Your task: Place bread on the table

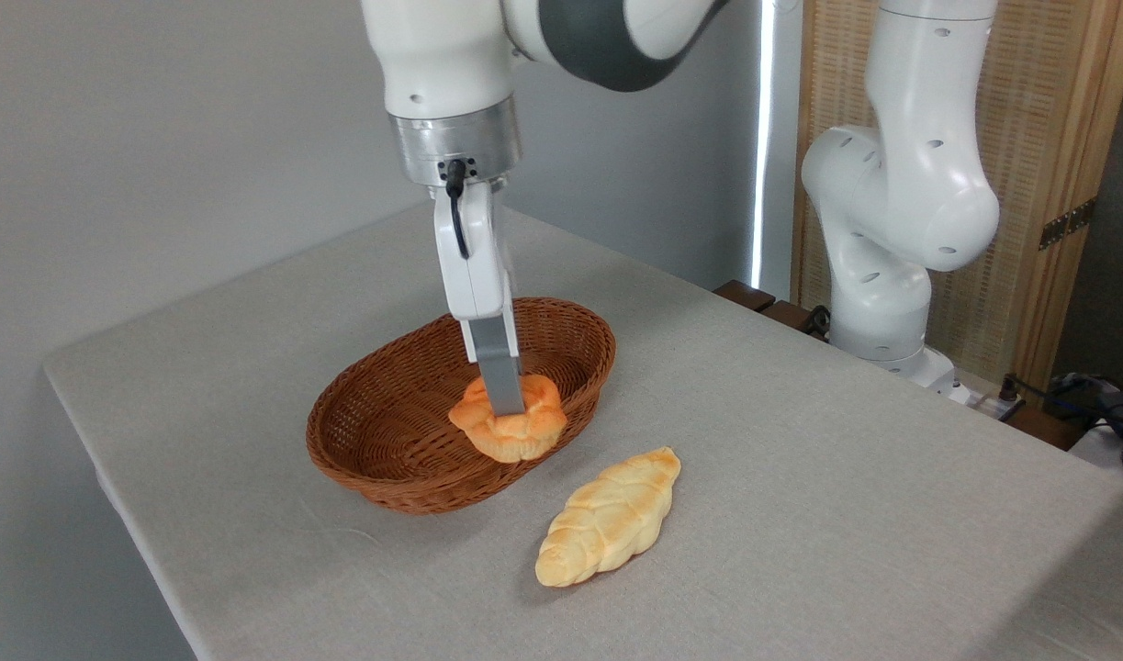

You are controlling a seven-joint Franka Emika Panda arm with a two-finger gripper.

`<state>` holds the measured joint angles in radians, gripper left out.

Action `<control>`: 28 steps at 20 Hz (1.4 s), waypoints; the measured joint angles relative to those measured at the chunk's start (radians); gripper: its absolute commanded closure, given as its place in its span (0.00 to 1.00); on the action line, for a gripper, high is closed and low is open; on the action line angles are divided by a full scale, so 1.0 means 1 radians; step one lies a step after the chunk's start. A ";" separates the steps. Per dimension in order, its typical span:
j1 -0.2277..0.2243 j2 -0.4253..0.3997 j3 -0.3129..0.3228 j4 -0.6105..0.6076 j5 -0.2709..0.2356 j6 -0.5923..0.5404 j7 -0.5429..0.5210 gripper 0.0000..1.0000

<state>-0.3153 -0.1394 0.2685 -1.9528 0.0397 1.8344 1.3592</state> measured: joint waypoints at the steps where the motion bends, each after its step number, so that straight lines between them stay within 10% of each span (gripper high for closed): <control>1: 0.000 -0.001 0.011 0.000 0.000 0.000 0.037 0.41; 19: -0.001 -0.002 0.267 -0.056 -0.002 0.010 1.091 0.36; 23: -0.007 -0.004 0.272 -0.060 -0.013 0.012 1.063 0.15; 28: -0.053 -0.019 0.223 -0.056 -0.035 0.012 0.680 0.00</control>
<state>-0.3679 -0.1589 0.4920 -2.0087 0.0048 1.8466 2.0392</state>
